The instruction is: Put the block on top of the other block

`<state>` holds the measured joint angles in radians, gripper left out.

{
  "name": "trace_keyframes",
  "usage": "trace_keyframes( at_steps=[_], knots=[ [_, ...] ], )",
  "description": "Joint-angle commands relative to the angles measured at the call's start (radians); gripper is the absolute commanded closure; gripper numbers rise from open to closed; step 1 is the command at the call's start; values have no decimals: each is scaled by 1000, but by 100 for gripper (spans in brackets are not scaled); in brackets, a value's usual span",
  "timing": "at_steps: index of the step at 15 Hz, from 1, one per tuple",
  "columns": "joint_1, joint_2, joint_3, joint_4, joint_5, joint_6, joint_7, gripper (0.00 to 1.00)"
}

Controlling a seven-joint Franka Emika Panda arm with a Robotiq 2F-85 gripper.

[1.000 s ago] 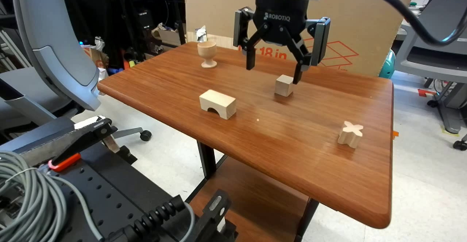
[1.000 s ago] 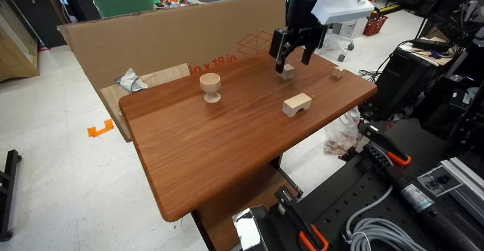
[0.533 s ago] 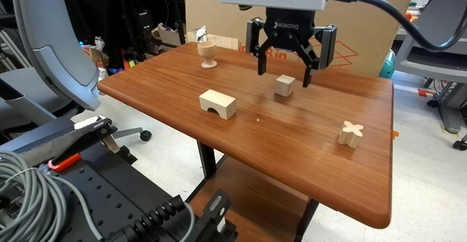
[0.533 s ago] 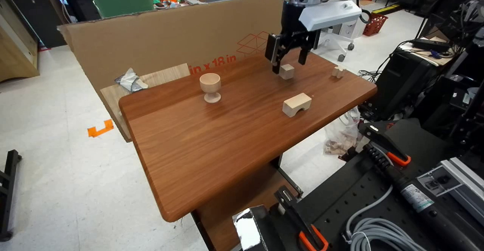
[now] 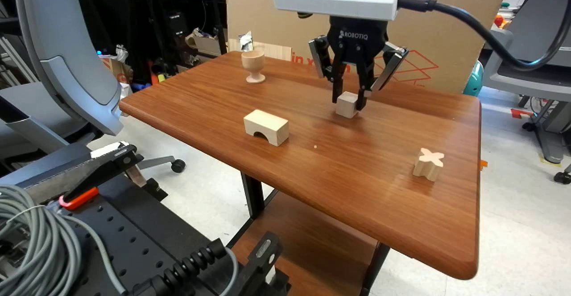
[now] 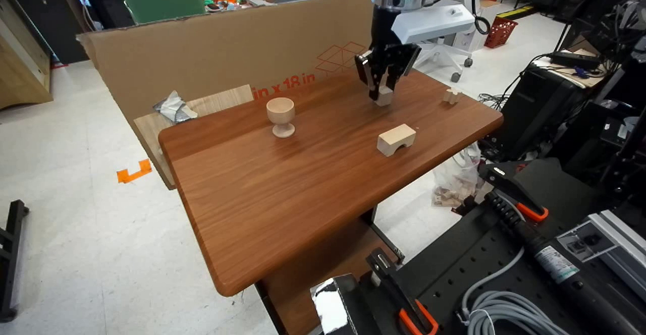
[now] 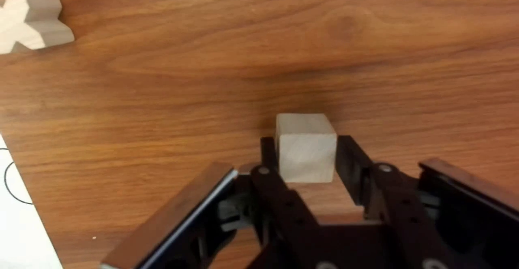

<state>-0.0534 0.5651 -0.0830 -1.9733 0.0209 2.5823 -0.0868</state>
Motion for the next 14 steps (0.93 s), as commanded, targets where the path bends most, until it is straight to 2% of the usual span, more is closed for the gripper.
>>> trace_keyframes(
  at_steps=[1, 2, 10, 14],
  knots=[
    [-15, -31, 10, -19, -16, -3, 6, 88],
    [-19, -52, 11, -45, -14, 4, 0, 92],
    [-39, -336, 24, -324, 9, -41, -63, 92],
    [-33, -428, 17, -410, 14, -32, -58, 92]
  ],
)
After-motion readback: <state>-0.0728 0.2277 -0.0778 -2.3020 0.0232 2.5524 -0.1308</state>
